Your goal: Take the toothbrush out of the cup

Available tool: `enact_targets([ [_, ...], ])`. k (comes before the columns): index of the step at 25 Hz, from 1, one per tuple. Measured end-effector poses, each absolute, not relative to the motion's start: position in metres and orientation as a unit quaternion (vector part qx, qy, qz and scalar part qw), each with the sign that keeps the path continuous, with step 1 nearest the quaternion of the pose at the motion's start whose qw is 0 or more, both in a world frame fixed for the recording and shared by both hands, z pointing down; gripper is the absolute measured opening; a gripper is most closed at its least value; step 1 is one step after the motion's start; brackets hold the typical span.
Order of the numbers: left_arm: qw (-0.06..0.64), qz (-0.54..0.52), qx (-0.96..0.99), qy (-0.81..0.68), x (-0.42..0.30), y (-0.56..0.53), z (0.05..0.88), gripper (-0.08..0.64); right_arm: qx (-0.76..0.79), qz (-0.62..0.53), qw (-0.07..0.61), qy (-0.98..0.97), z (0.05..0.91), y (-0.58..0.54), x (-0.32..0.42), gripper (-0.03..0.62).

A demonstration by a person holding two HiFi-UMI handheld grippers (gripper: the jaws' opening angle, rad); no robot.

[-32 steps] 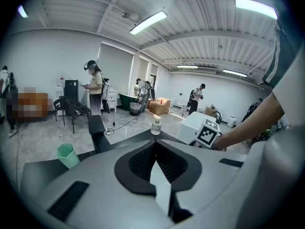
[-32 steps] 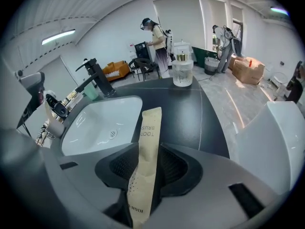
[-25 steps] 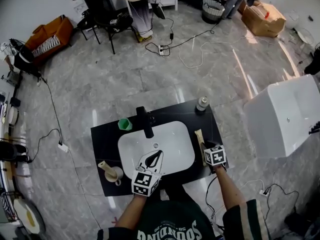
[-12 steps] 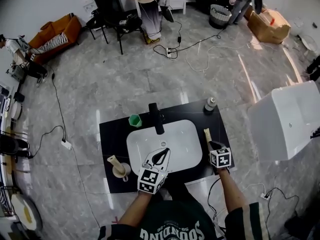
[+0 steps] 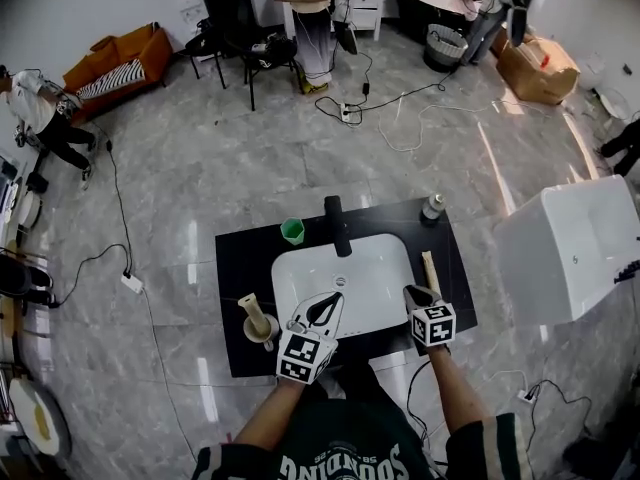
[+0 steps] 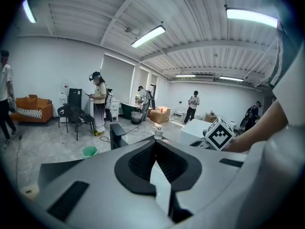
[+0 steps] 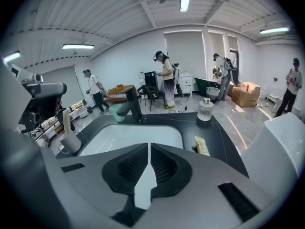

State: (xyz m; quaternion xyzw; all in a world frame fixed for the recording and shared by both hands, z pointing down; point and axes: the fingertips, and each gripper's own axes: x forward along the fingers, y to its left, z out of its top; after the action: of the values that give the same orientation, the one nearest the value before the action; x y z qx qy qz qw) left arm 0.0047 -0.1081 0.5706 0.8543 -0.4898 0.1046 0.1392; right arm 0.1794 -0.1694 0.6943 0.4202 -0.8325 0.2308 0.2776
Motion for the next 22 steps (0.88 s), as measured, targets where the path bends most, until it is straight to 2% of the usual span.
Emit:
enact_targets([
  [22,0.122,0.079,0.804,-0.577,-0.170,-0.016,0.558,0.010,0.323,0.146,0.235,-0.905,0.645,-0.094,-0.029,0.049],
])
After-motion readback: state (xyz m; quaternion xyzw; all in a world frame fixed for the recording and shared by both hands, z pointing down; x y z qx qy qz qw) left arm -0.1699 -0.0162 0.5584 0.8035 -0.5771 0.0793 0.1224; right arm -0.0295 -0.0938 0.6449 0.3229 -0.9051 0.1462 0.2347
